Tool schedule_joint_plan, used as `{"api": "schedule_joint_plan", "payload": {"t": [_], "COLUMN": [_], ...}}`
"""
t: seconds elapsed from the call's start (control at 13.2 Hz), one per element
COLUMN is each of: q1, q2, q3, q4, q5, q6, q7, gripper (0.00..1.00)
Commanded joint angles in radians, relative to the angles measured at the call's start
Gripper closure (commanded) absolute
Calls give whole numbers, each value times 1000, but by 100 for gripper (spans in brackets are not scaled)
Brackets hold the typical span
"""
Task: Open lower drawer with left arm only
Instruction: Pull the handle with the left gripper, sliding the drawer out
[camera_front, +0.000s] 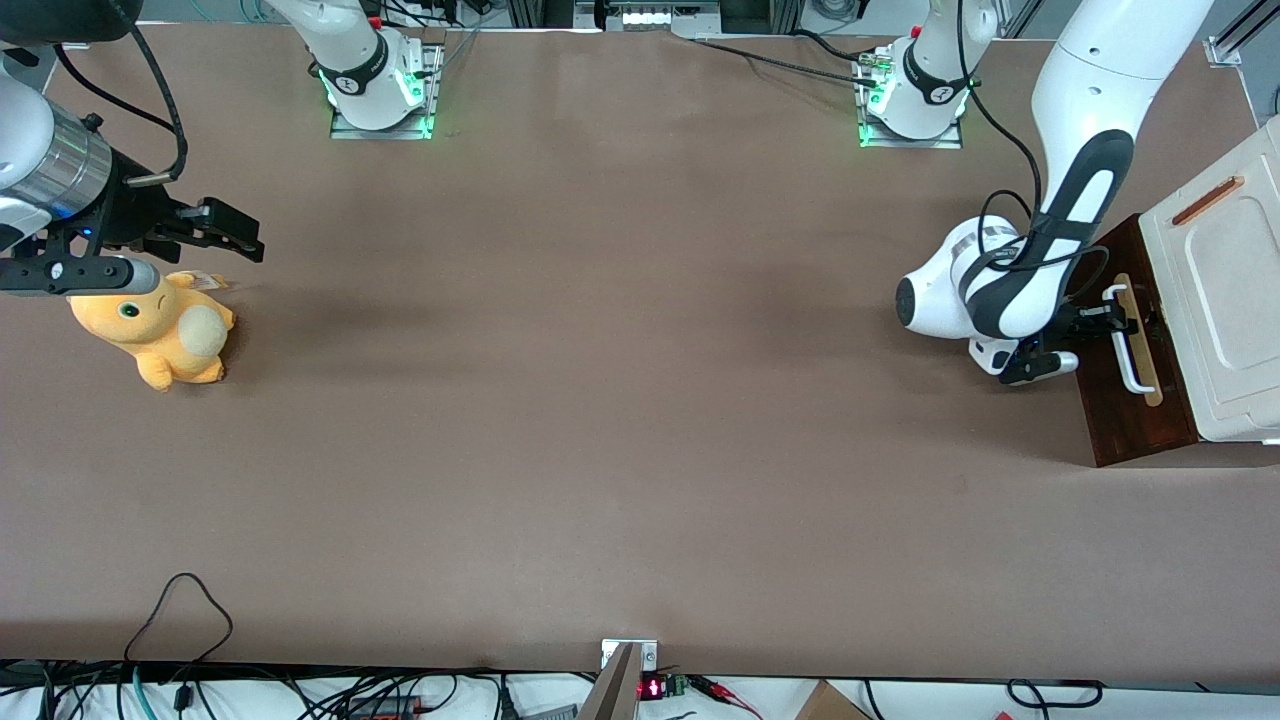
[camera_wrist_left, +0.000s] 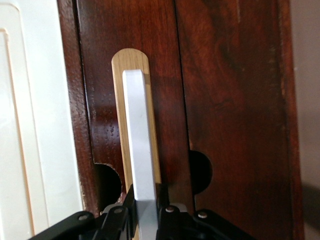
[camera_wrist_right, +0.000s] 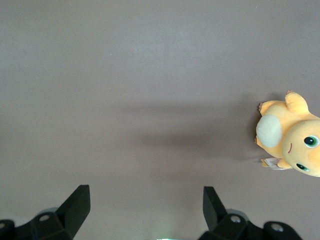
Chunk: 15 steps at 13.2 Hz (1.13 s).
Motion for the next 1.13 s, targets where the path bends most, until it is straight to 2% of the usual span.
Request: {"api": "schedule_joint_plan", "payload": {"t": [0.0,0.3,0.68,0.83,0.91,0.98,1.06], "q1": [-52,-90,-107,-107,-107,-107,-106], "q2": [-2,-2,-2,-2,-2,-1,-1], "q3": [-44,-100,-133,-133,-131,-131,-131], "q4": [13,15,27,27,27,27,25], "q5": [10,-58,-67,-79,-85,-87,-93], "q6": [4,7,10,10,10,10,13], "q7": [38,62,110,116,116,119,120], "gripper": [100,100,100,96,89,56,6]}}
